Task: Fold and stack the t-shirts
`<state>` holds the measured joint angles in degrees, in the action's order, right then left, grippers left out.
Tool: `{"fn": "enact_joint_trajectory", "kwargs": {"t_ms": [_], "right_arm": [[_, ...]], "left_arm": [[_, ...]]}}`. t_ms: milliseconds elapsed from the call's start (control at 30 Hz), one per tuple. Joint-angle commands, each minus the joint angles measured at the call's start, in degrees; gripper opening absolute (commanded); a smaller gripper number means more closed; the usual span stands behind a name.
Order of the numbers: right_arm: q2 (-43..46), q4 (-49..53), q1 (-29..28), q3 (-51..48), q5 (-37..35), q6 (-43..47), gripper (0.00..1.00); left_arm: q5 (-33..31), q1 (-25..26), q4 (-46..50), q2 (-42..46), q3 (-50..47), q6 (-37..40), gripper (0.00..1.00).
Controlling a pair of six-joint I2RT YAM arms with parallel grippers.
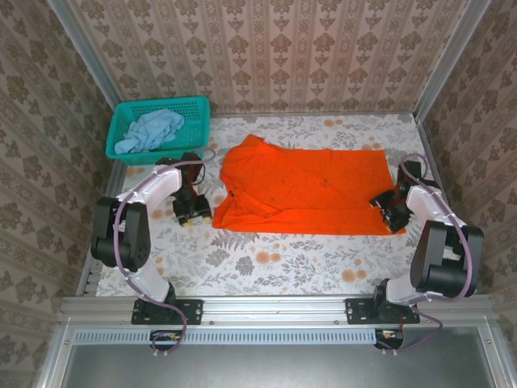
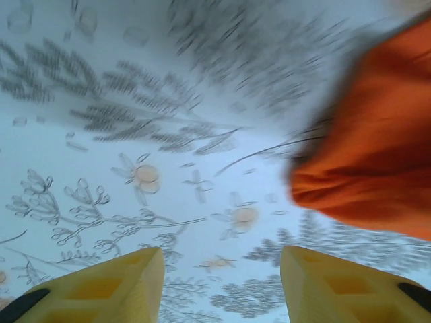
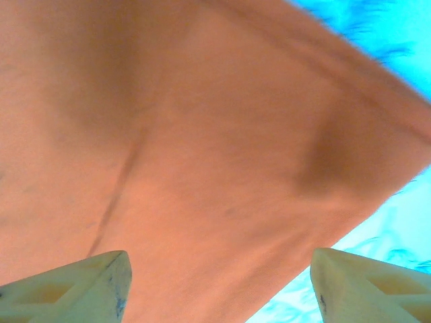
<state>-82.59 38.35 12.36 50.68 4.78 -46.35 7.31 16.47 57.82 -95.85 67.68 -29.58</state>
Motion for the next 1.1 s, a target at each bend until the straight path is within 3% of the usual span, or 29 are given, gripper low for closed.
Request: {"fn": "enact_joint_trajectory", "kwargs": {"t_ms": [0, 67, 200, 300, 467, 600, 700, 800, 1067], "right_arm": [[2.5, -8.1, -8.4, 2.2, 0.3, 2.9, 0.68], [1.1, -13.8, -14.4, 3.5, 2.7, 5.2, 0.63], [-5.2, -21.6, -24.4, 7.9, 12.1, 10.6, 0.55], [-11.6, -18.2, -32.2, 14.9, 14.4, 17.5, 0.5], [-21.4, -10.1, -41.0, 24.9, 15.4, 23.8, 0.41], [-27.4, -4.6, -44.9, 30.4, 13.3, 25.7, 0.3], [-28.9, -3.8, -47.2, 32.4, 10.6, 26.0, 0.28], [-30.6, -3.5, -48.9, 33.7, 10.4, 26.1, 0.28], [-35.1, -0.1, -50.7, 37.2, 6.8, 27.9, 0.41]], "left_arm": [[7.9, 0.7, -2.8, 0.6, 3.2, 1.9, 0.49], [14.3, 1.8, -5.9, -0.5, 3.8, 3.2, 0.49], [20.6, 5.7, -6.6, -3.6, 5.4, 7.6, 0.49], [19.2, 8.1, -5.5, -6.0, 5.0, 9.9, 0.48], [14.5, 7.9, -4.8, -10.5, 3.8, 10.2, 0.47], [11.9, 7.4, -4.5, -13.7, 4.5, 10.8, 0.46], [11.9, 7.1, -4.8, -14.7, 3.9, 11.1, 0.45], [11.5, 7.1, -4.9, -14.8, 2.9, 11.0, 0.45], [11.7, 7.0, -5.2, -15.1, 1.9, 10.8, 0.46]]}}
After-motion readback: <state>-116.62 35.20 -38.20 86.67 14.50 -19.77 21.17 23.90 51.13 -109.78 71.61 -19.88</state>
